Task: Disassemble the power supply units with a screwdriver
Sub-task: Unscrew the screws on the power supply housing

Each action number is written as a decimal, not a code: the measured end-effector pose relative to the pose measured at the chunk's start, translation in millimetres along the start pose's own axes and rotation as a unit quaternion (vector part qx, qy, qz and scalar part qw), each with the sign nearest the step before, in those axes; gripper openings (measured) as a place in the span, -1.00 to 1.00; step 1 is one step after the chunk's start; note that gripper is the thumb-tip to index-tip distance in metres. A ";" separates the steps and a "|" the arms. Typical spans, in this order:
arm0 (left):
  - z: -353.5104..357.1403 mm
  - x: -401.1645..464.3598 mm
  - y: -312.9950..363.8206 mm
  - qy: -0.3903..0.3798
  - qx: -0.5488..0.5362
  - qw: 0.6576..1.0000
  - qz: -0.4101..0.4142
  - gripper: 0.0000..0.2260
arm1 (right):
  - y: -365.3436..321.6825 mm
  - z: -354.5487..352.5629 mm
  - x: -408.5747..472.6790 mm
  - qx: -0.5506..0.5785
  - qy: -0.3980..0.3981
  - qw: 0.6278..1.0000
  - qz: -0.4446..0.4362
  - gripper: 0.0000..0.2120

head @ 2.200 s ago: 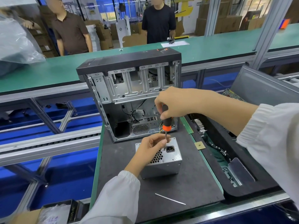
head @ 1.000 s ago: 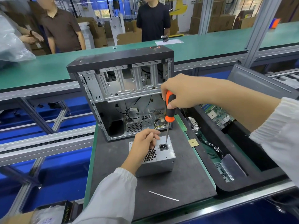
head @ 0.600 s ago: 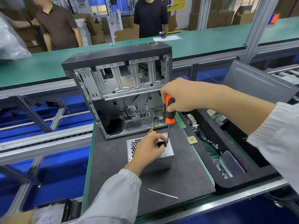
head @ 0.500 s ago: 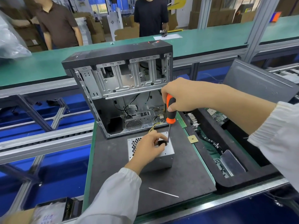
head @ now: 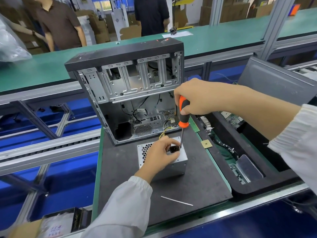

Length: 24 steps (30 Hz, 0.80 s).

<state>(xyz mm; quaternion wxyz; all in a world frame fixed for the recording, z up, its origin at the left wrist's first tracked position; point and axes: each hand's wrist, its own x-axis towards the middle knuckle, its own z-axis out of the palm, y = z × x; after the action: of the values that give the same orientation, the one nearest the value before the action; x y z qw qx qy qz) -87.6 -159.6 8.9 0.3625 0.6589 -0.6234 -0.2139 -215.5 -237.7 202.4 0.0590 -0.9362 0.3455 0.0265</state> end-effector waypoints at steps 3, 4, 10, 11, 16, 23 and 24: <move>0.3 0.1 0.4 -0.001 0.006 1.000 0.001 -0.84 | -1.0 0.1 -0.7 0.003 -0.001 1.000 0.002 -0.79; 0.4 0.3 0.2 -0.002 0.008 1.000 0.000 -0.84 | -1.0 0.4 -0.9 0.005 0.000 1.000 0.003 -0.79; 0.0 0.6 -0.1 -0.006 0.014 1.000 0.003 -0.84 | 0.4 -0.3 -1.7 0.007 0.000 1.000 0.000 -0.81; 0.2 0.8 -0.4 -0.006 0.015 1.000 0.004 -0.83 | 0.6 -0.6 -1.9 0.007 0.001 1.000 0.000 -0.81; 0.6 1.1 -3.4 -0.011 0.021 1.000 0.009 -0.83 | 0.9 0.2 -0.5 0.004 0.000 1.000 -0.001 -0.81; 2.7 2.0 -5.4 -0.010 0.020 1.000 0.004 -0.81 | 2.5 0.2 -0.7 0.007 0.008 1.000 -0.006 -0.80; 2.9 1.8 -5.4 -0.010 0.019 1.000 0.004 -0.80 | 2.6 0.2 -0.8 0.006 0.008 1.000 -0.006 -0.80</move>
<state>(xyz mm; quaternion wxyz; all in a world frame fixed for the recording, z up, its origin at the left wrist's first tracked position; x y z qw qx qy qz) -85.8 -162.2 3.3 0.3443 0.6612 -0.6336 -0.2069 -217.8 -239.1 202.1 0.0625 -0.9380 0.3406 0.0167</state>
